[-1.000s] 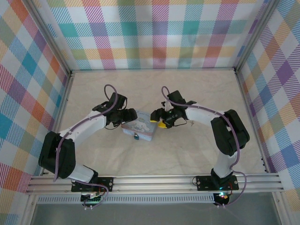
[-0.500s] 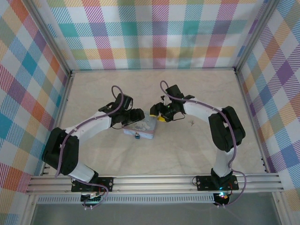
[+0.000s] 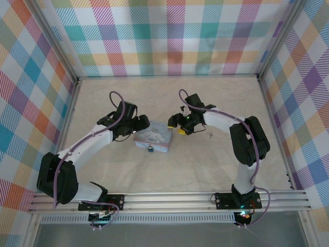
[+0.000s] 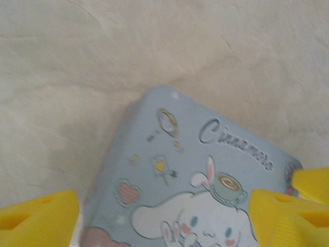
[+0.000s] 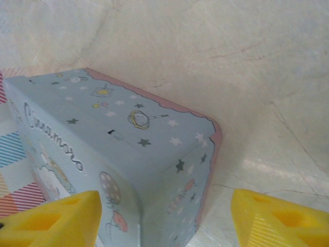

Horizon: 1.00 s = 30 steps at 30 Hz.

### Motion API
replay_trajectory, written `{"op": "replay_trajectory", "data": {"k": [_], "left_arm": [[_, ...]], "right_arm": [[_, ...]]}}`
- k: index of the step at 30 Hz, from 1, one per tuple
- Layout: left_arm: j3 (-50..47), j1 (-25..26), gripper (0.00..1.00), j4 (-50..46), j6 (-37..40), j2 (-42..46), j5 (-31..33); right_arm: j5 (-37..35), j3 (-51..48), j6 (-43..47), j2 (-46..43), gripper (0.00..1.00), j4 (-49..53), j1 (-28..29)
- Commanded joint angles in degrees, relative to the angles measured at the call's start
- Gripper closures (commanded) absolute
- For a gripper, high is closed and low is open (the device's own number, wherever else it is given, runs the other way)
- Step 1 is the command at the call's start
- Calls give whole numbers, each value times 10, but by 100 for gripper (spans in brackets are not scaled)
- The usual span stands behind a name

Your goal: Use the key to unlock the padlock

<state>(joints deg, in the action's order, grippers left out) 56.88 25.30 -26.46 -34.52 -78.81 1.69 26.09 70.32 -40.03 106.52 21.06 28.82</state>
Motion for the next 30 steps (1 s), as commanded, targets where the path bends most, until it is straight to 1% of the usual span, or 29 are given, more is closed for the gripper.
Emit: {"op": "replay_trajectory", "data": {"k": [1,4,6,11,16,21,26,30], "left_arm": [[-12,-9,14,-8,22,-16,-1],[-17,-8,16,26,14,-42,-51],[-19,-6,19,46,5,-57,-79],[-16,9,24,71,-8,-76,-115],[-14,33,26,100,-32,-88,-131],[10,64,26,138,-47,-125,-136],[45,85,25,151,-52,-164,-124],[61,88,24,156,-52,-180,-122]], "right_arm": [[19,-10,-7,-23,33,-6,8],[30,-10,-15,-20,33,-16,13],[36,-5,-18,-14,34,-21,12],[44,17,-16,3,37,-16,12],[29,53,3,22,37,11,4],[13,83,25,37,37,34,-17],[1,92,37,43,37,50,-34],[-5,85,39,39,37,54,-40]]}}
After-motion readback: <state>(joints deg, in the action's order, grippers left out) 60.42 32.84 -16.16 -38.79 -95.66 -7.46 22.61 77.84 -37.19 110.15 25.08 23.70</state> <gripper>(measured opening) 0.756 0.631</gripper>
